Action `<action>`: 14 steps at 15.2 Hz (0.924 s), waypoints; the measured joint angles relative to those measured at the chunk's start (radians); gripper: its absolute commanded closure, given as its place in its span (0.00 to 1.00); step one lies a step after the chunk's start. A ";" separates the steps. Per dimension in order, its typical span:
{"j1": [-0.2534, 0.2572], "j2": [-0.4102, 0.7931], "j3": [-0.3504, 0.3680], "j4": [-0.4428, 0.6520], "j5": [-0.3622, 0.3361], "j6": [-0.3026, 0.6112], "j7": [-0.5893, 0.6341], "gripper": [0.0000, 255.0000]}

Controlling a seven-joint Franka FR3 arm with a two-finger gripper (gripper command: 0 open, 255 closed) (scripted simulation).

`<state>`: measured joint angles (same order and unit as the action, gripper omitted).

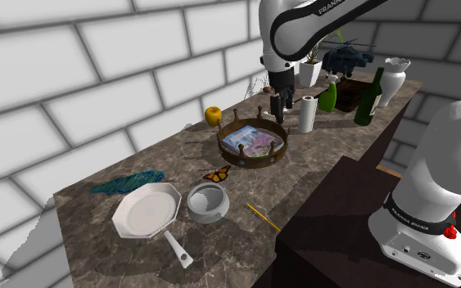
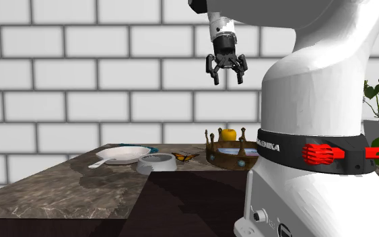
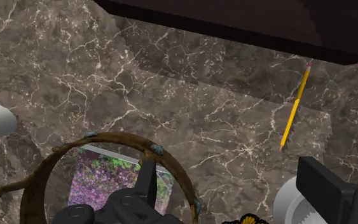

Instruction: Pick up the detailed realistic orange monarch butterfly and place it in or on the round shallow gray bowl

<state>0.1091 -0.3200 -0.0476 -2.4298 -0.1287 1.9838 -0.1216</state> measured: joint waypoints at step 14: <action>0.058 0.529 0.040 0.246 -0.049 0.300 -0.166 0.00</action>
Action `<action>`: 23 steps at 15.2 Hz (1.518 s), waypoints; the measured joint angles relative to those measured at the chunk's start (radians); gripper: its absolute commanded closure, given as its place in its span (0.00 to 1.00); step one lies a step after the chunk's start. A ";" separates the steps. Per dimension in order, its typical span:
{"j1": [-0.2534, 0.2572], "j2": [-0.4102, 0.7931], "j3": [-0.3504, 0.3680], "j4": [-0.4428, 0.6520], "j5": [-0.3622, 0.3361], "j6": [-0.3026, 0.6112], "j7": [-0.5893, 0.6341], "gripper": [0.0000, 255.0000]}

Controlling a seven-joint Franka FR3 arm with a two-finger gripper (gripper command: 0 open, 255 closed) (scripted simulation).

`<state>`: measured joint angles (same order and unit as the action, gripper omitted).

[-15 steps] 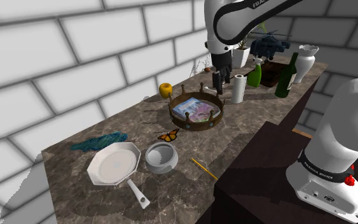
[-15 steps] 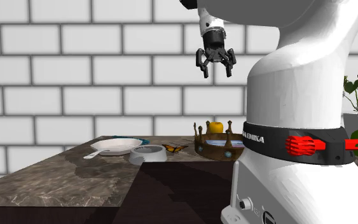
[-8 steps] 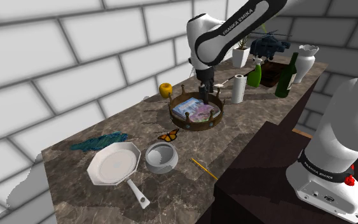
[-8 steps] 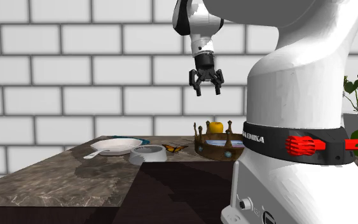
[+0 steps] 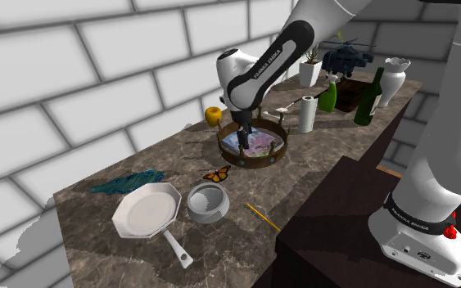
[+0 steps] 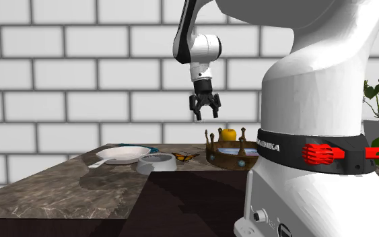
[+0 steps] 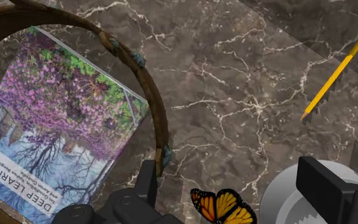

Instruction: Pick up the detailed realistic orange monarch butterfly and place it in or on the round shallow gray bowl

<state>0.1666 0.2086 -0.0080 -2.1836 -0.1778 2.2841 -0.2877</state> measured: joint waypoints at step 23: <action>0.080 0.640 0.044 0.514 -0.119 0.145 -0.154 0.00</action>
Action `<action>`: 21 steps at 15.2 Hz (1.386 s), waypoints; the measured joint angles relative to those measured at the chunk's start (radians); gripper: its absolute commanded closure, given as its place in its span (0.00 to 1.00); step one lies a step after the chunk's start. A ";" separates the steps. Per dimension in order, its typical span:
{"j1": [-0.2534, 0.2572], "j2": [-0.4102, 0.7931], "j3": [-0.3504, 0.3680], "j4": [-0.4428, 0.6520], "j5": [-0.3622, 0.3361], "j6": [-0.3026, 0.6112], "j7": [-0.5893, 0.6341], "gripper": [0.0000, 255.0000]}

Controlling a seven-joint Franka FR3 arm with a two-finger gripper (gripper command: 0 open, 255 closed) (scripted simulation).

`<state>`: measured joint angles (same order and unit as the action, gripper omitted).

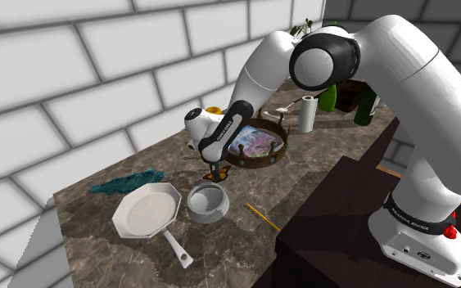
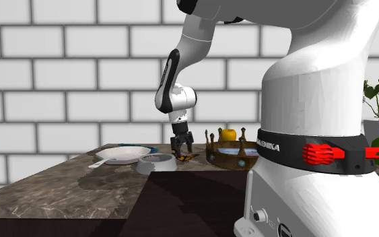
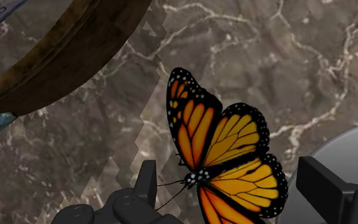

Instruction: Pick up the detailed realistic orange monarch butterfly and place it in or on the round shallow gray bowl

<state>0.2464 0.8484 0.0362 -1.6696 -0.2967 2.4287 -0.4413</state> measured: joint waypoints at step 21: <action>0.000 -0.011 0.001 -0.007 0.000 -0.002 0.000 1.00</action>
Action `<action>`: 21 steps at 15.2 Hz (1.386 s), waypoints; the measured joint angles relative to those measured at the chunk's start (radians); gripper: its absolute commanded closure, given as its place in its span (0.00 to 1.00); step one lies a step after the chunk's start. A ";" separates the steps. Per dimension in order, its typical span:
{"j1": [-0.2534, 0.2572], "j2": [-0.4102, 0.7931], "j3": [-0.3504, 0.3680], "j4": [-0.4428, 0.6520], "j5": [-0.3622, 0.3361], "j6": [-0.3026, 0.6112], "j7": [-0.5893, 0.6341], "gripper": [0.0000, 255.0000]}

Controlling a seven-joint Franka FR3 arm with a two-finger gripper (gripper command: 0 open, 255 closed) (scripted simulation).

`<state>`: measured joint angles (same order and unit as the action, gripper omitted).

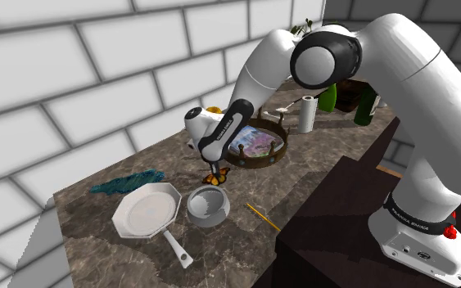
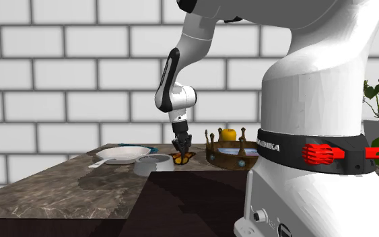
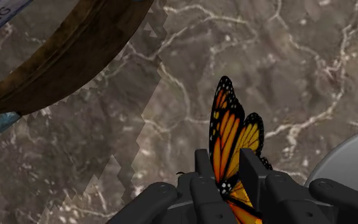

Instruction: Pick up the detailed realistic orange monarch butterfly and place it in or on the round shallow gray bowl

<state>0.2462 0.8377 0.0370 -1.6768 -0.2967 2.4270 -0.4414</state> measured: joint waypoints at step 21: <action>0.081 0.292 -0.001 0.640 0.015 -0.652 -0.141 0.00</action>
<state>0.3274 1.1295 0.0359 -1.0372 -0.2820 1.7746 -0.5829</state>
